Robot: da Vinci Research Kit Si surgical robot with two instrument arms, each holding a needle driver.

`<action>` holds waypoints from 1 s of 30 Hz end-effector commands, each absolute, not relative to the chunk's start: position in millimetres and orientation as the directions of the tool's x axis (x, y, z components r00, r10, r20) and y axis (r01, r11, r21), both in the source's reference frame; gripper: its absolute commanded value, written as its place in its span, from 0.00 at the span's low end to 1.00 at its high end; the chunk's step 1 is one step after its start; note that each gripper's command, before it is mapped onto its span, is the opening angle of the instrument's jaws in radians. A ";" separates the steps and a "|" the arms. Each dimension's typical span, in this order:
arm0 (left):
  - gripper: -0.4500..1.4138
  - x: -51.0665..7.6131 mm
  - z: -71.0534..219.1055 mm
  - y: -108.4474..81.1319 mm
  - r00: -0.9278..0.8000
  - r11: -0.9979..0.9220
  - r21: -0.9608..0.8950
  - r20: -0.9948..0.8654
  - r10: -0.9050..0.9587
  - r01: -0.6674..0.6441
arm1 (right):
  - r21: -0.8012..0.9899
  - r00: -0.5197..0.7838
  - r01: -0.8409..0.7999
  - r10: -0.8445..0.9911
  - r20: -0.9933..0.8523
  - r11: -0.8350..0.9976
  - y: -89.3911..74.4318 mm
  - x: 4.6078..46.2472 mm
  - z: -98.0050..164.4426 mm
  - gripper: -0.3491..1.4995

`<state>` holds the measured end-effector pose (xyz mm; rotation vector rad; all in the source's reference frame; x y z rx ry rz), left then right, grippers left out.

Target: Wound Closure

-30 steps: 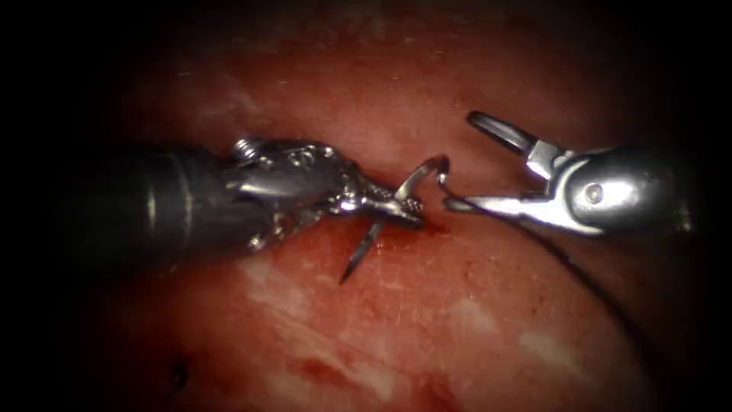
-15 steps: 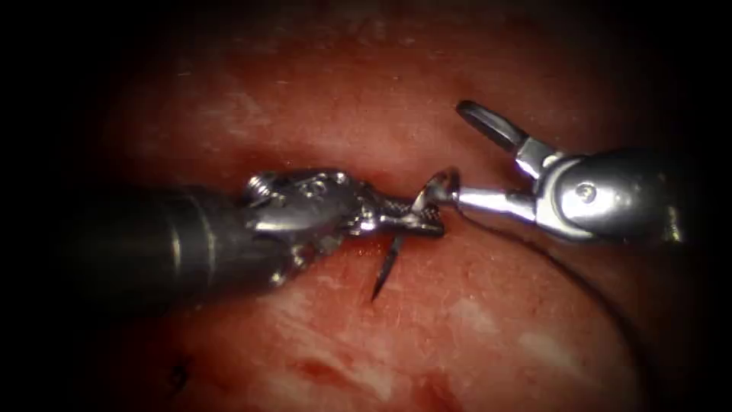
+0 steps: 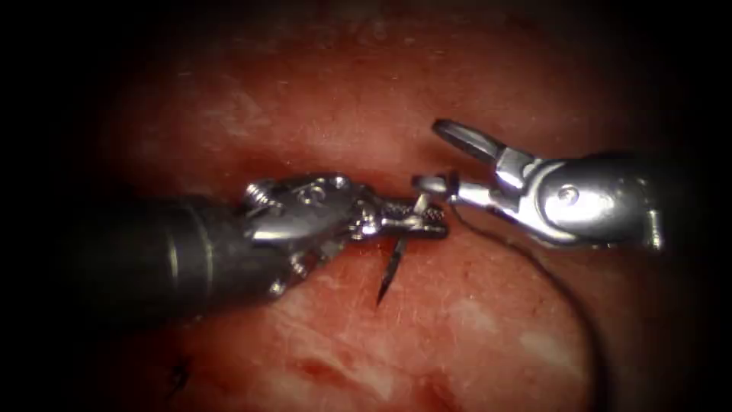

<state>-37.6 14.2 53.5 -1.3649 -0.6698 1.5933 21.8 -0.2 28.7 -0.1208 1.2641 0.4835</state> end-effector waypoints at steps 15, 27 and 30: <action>0.89 -38.5 54.1 14.4 0.004 -0.515 -0.783 -0.551 0.834 -0.349 | 0.154 0.274 -0.363 0.263 -0.925 0.919 -0.4 21.2 29.8 0.00; 0.84 -35.3 55.3 13.7 -0.126 -0.609 -0.680 -0.618 0.776 -0.408 | 0.045 0.418 -0.349 0.198 -0.887 0.936 2.3 20.9 33.0 0.00; 0.78 -35.4 55.9 12.8 -0.186 -0.627 -0.659 -0.613 0.768 -0.416 | 0.012 0.437 -0.338 0.168 -0.884 0.941 2.8 21.3 33.6 0.00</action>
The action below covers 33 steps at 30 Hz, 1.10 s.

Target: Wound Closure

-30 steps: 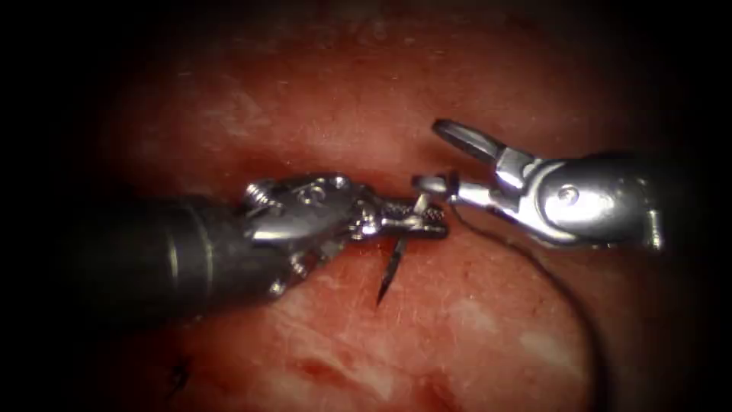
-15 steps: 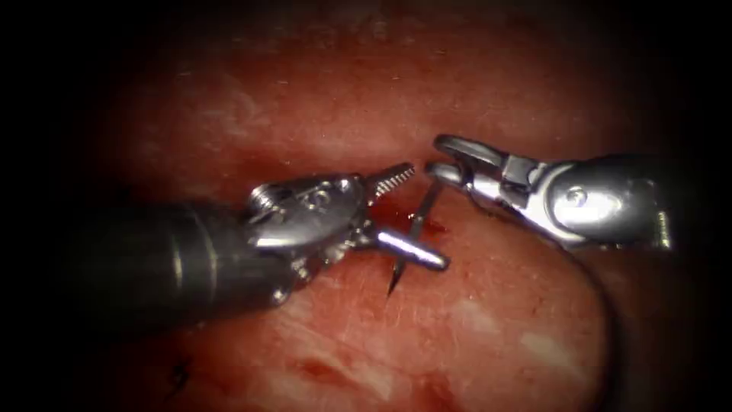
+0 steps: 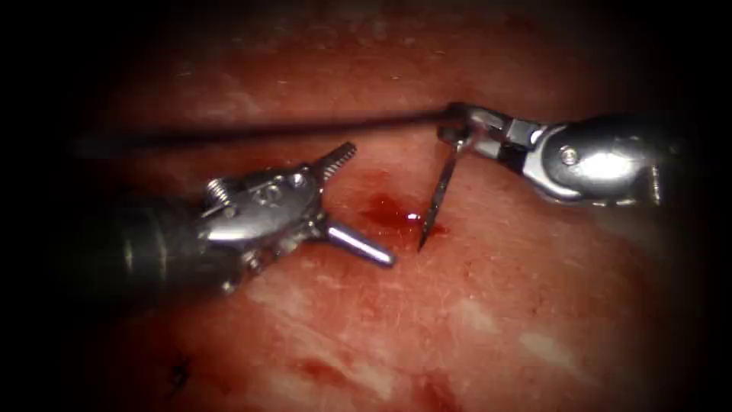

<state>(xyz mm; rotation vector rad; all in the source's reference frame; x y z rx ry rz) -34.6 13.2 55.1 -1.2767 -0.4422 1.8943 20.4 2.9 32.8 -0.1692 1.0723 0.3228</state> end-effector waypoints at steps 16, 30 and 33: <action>0.66 -39.2 62.1 7.0 -0.373 -0.700 -0.625 -0.593 0.714 -0.345 | -0.138 0.465 -0.240 -0.011 -0.885 0.961 4.3 22.5 38.7 0.00; 0.66 -39.3 66.7 5.2 -0.400 -0.662 -0.681 -0.537 0.743 -0.314 | -0.218 0.430 -0.177 -0.124 -0.894 0.960 3.6 24.1 38.7 0.00; 0.66 -39.4 67.1 4.6 -0.411 -0.659 -0.687 -0.528 0.743 -0.307 | -0.234 0.428 -0.168 -0.143 -0.892 0.958 3.6 24.2 38.6 0.00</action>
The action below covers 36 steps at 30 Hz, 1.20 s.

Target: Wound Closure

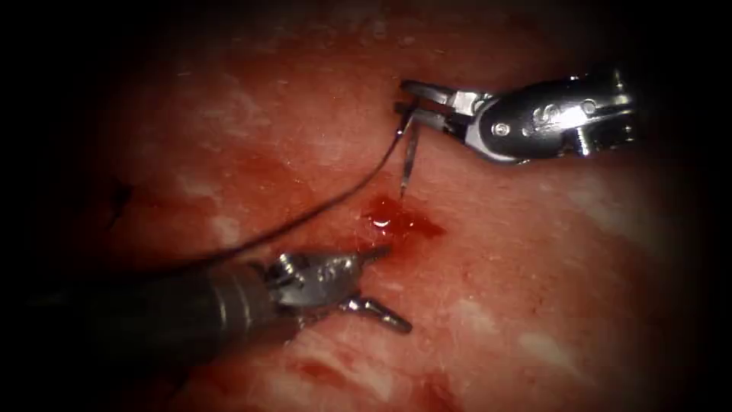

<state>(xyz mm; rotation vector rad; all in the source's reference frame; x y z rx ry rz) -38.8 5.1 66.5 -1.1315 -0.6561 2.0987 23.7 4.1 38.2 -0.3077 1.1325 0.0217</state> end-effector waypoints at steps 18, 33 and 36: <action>0.66 -39.1 67.8 3.1 -0.430 -0.650 -0.707 -0.513 0.743 -0.279 | -0.322 0.442 -0.106 -0.246 -0.863 0.941 2.8 24.3 40.8 0.00; 0.66 -38.8 67.5 3.2 -0.431 -0.649 -0.710 -0.513 0.742 -0.273 | -0.322 0.458 -0.063 -0.260 -0.850 0.945 1.4 24.2 42.2 0.00; 0.66 -38.8 67.5 3.2 -0.431 -0.649 -0.711 -0.513 0.742 -0.272 | -0.314 0.469 -0.034 -0.263 -0.843 0.949 1.0 24.2 42.4 0.00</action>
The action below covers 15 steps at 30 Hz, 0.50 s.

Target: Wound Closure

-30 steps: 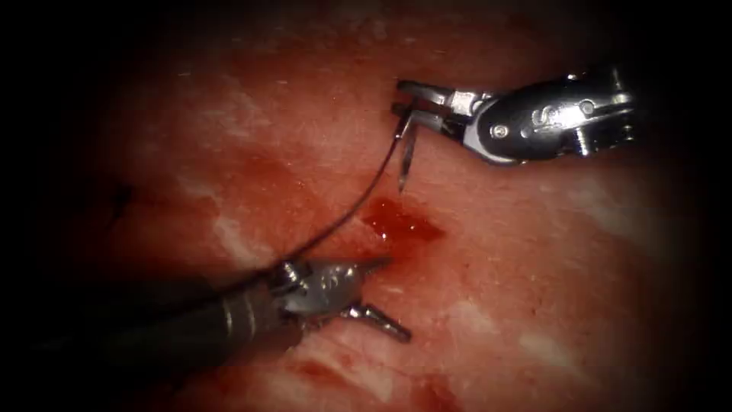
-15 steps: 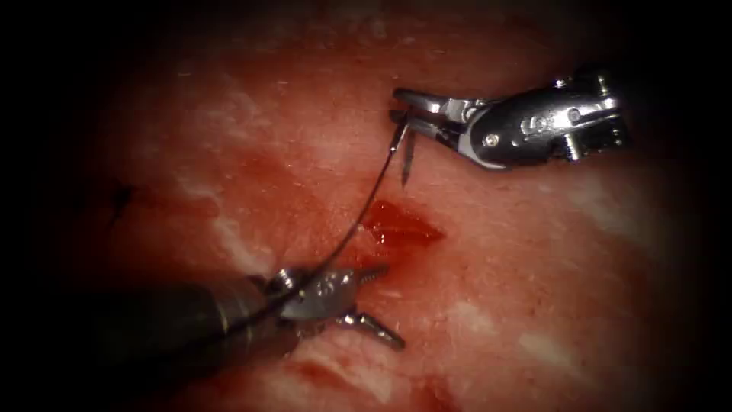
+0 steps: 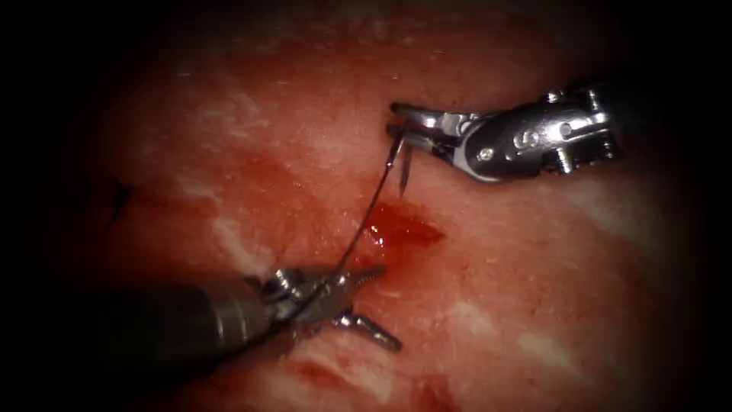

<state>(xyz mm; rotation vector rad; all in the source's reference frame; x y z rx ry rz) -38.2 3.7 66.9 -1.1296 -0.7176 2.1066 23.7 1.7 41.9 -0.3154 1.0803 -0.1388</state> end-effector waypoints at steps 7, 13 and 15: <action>0.66 -38.8 67.5 3.2 -0.431 -0.649 -0.711 -0.514 0.742 -0.271 | -0.270 0.508 0.056 -0.260 -0.821 0.961 -0.2 24.3 43.0 0.00; 0.66 -38.5 67.4 3.2 -0.433 -0.649 -0.713 -0.514 0.741 -0.265 | -0.284 0.509 0.094 -0.291 -0.810 0.954 -3.1 24.1 44.3 0.00; 0.66 -38.5 67.4 3.2 -0.432 -0.645 -0.716 -0.510 0.744 -0.266 | -0.307 0.507 0.078 -0.303 -0.807 0.948 -4.3 23.8 44.9 0.00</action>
